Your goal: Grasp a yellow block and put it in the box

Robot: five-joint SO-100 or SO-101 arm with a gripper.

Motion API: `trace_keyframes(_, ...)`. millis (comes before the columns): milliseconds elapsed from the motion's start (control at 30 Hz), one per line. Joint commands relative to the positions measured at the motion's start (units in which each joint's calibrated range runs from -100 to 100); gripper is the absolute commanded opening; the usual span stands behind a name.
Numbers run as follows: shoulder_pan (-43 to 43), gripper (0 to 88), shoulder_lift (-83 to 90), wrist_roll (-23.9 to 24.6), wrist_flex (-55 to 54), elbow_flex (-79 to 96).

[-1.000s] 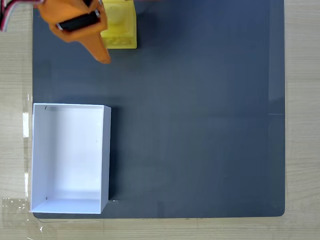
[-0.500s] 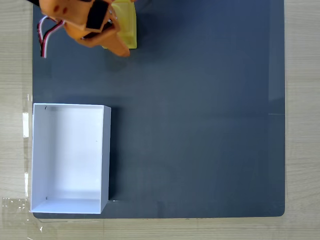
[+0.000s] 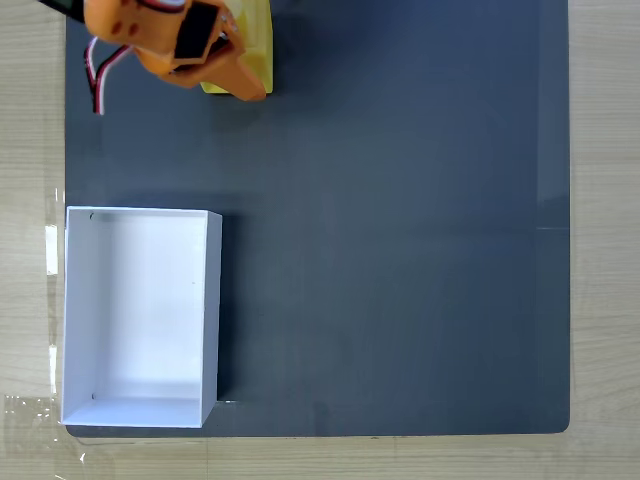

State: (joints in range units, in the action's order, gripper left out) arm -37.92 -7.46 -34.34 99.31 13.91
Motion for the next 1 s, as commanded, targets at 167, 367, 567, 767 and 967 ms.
trace_keyframes(167, -0.8, 36.3, -0.6, -0.1, 0.5, 5.0)
trace_keyframes(367, -1.4, 36.3, -1.2, -0.1, 0.4, 8.6)
trace_keyframes(567, -0.9, 36.3, -2.3, 0.0, 0.3, 10.7)
trace_keyframes(767, -1.4, 36.2, -6.1, 0.2, 0.3, 10.1)
trace_keyframes(967, -1.1, 18.5, -6.2, 0.1, 0.2, 10.0)
